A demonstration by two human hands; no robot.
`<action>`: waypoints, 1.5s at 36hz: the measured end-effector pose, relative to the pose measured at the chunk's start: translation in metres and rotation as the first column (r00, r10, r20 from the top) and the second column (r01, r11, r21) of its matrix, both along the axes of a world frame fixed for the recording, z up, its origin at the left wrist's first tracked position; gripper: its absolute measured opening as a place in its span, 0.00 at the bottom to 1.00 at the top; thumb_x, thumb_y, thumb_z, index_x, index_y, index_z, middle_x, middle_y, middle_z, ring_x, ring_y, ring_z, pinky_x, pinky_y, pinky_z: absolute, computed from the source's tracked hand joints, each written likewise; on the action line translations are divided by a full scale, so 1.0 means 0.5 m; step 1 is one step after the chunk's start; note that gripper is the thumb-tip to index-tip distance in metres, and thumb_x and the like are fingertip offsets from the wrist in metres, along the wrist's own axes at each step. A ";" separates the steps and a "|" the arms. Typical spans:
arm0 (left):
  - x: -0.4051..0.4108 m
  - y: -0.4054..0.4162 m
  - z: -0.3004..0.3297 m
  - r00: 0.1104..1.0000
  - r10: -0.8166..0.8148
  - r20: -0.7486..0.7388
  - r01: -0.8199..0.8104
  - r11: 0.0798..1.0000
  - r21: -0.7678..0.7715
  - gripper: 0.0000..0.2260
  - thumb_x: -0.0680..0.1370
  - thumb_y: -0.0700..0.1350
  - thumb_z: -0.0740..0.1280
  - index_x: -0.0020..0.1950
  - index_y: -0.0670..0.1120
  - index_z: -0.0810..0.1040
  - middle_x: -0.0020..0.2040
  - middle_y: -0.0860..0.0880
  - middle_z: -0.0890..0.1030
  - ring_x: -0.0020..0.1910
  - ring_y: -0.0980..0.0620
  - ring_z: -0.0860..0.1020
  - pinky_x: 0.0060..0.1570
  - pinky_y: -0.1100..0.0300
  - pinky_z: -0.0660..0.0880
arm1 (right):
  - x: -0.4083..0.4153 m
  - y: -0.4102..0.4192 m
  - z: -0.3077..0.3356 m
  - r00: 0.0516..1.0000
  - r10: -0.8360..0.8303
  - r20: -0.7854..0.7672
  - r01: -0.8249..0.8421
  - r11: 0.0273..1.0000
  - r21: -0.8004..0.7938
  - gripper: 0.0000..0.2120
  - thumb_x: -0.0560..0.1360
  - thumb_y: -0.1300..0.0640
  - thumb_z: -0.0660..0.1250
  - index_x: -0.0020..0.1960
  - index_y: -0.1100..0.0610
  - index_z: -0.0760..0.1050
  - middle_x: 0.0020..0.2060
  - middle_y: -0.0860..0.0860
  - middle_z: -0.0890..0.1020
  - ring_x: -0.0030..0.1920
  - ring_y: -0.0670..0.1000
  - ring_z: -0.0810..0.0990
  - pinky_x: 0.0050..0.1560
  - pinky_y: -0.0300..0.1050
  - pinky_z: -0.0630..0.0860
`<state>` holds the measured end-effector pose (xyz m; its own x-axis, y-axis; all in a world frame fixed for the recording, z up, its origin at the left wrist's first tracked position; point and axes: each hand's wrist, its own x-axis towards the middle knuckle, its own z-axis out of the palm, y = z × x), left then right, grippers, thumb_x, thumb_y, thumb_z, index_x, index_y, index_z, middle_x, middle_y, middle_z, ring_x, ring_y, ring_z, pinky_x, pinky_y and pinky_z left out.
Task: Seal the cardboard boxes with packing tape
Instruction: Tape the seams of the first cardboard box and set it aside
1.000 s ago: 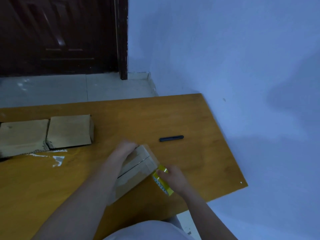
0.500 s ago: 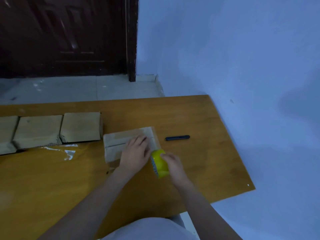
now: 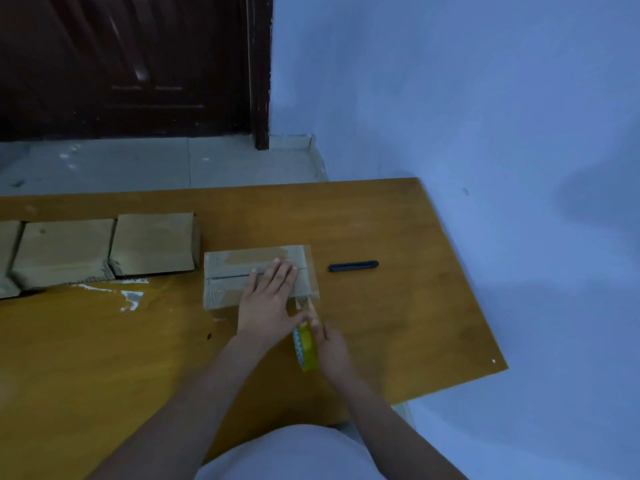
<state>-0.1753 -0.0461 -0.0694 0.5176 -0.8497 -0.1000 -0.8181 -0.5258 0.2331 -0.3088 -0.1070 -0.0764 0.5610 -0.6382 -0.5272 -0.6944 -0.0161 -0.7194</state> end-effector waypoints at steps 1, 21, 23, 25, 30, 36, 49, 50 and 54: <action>0.000 0.001 -0.004 1.000 -0.005 0.014 0.005 1.000 -0.001 0.41 0.75 0.71 0.52 0.79 0.48 0.44 0.79 0.51 0.45 0.75 0.54 0.37 0.71 0.51 0.33 | 0.001 0.000 0.001 1.000 0.001 0.014 -0.001 1.000 0.016 0.17 0.82 0.47 0.52 0.52 0.57 0.73 0.46 0.53 0.78 0.47 0.50 0.75 0.42 0.40 0.68; 0.001 0.010 -0.032 0.993 -0.033 0.115 0.035 0.999 -0.017 0.45 0.67 0.74 0.52 0.75 0.44 0.64 0.74 0.48 0.66 0.75 0.49 0.58 0.70 0.41 0.52 | 0.102 -0.331 -0.090 0.789 0.198 -0.581 -0.534 0.688 -0.492 0.24 0.82 0.58 0.55 0.76 0.55 0.54 0.75 0.53 0.57 0.74 0.58 0.55 0.74 0.56 0.54; 0.002 0.009 -0.030 0.993 -0.034 0.114 0.036 0.999 -0.014 0.45 0.67 0.73 0.52 0.75 0.44 0.64 0.74 0.48 0.66 0.74 0.49 0.58 0.70 0.41 0.53 | 0.088 -0.326 -0.094 0.777 0.202 -0.596 -0.571 0.624 -0.533 0.18 0.81 0.60 0.55 0.71 0.56 0.65 0.70 0.54 0.65 0.70 0.56 0.63 0.72 0.54 0.57; 0.003 0.008 -0.026 0.993 -0.031 0.112 0.032 0.999 -0.004 0.45 0.67 0.73 0.53 0.75 0.44 0.64 0.74 0.48 0.66 0.75 0.49 0.58 0.70 0.41 0.53 | 0.067 -0.312 -0.092 0.780 0.209 -0.590 -0.584 0.582 -0.566 0.13 0.81 0.59 0.55 0.64 0.56 0.69 0.64 0.54 0.71 0.65 0.55 0.69 0.67 0.51 0.63; 0.002 0.009 -0.021 0.994 -0.031 0.104 0.031 1.000 0.006 0.45 0.67 0.73 0.55 0.75 0.44 0.64 0.74 0.48 0.66 0.75 0.49 0.59 0.70 0.41 0.52 | -0.002 -0.260 -0.069 0.859 0.280 -0.429 -0.480 0.731 -0.485 0.12 0.82 0.53 0.55 0.58 0.61 0.67 0.44 0.56 0.76 0.38 0.54 0.73 0.31 0.45 0.68; 0.002 0.010 -0.022 0.994 -0.025 0.106 0.026 1.000 -0.005 0.45 0.66 0.73 0.59 0.74 0.44 0.66 0.74 0.48 0.67 0.74 0.48 0.62 0.71 0.42 0.49 | -0.070 -0.178 0.009 0.827 0.541 -0.150 -0.364 0.313 -0.877 0.09 0.75 0.49 0.61 0.50 0.52 0.75 0.36 0.48 0.79 0.25 0.46 0.74 0.19 0.34 0.64; 0.000 0.007 -0.011 0.993 -0.054 0.109 0.047 0.997 0.064 0.47 0.71 0.73 0.57 0.78 0.47 0.43 0.78 0.52 0.44 0.75 0.52 0.38 0.71 0.44 0.34 | -0.089 -0.192 -0.009 0.861 0.375 -0.344 -0.439 0.203 -0.876 0.04 0.70 0.60 0.68 0.43 0.54 0.80 0.31 0.50 0.75 0.24 0.50 0.71 0.20 0.37 0.61; 0.000 0.007 -0.010 0.993 -0.049 0.104 0.042 0.997 0.068 0.47 0.72 0.73 0.56 0.78 0.47 0.40 0.77 0.53 0.40 0.74 0.53 0.35 0.70 0.44 0.33 | -0.097 -0.200 -0.020 0.874 0.321 -0.366 -0.456 0.276 -0.846 0.05 0.68 0.61 0.72 0.42 0.54 0.79 0.31 0.50 0.75 0.23 0.50 0.71 0.19 0.37 0.60; 0.001 0.009 -0.015 0.995 -0.035 0.094 0.028 0.997 0.066 0.47 0.70 0.74 0.58 0.78 0.46 0.51 0.79 0.50 0.54 0.76 0.52 0.44 0.71 0.42 0.39 | -0.112 -0.205 -0.073 0.859 0.179 -0.479 -0.493 0.544 -0.679 0.08 0.71 0.58 0.72 0.47 0.55 0.75 0.39 0.51 0.77 0.30 0.53 0.76 0.23 0.41 0.63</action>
